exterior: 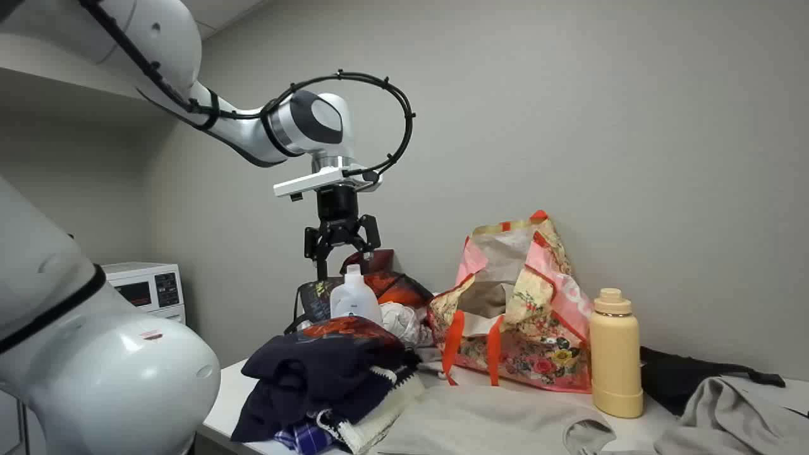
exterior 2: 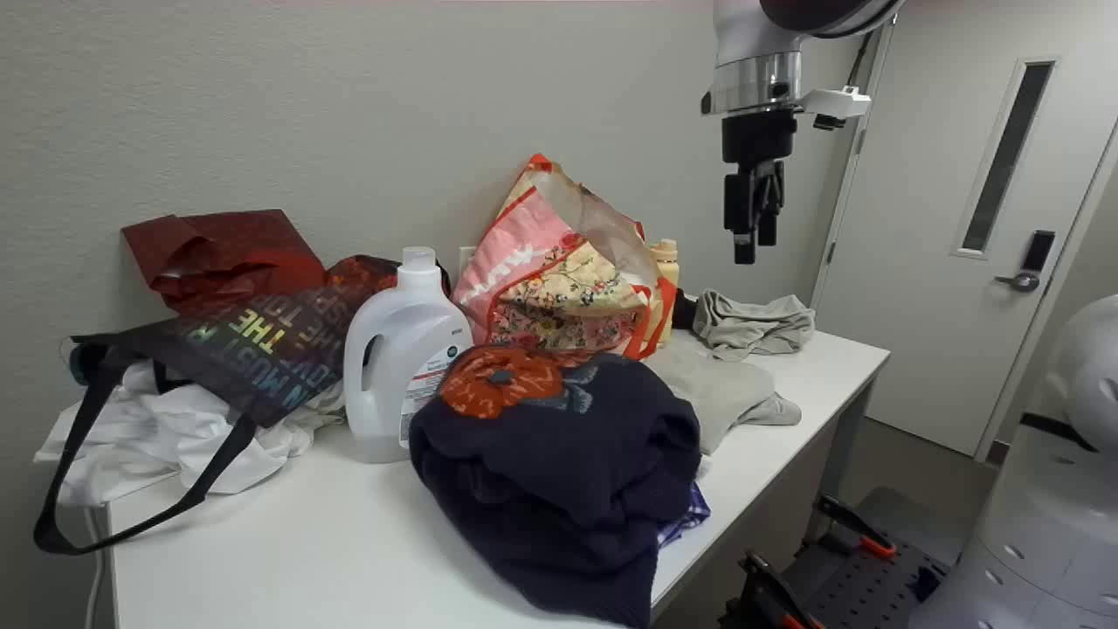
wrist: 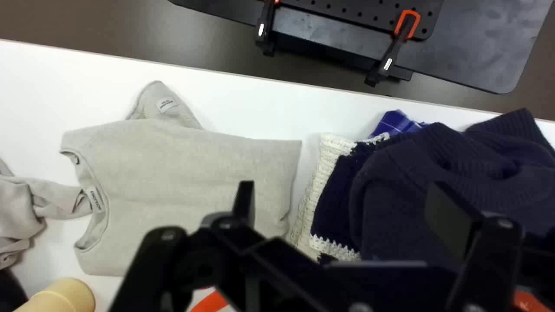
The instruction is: Fold the beige shirt
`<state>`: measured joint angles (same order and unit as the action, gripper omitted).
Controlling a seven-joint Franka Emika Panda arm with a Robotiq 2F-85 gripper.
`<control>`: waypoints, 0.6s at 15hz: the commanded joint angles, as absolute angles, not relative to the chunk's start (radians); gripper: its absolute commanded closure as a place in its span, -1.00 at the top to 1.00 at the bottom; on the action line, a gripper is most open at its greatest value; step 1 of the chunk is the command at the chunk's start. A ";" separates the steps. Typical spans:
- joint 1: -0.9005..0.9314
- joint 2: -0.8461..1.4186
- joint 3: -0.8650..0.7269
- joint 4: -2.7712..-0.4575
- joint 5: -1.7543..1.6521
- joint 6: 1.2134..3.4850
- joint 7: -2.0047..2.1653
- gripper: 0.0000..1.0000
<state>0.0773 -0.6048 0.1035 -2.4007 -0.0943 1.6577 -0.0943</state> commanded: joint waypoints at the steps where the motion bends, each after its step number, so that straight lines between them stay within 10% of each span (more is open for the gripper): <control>1: 0.091 -0.603 0.093 -2.398 -0.100 1.655 -0.088 1.00; 9: 0.061 -0.456 0.106 -2.417 -0.180 1.825 -0.015 1.00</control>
<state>0.0733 -0.5195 0.1029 -2.4098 -0.1316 1.7512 -0.0588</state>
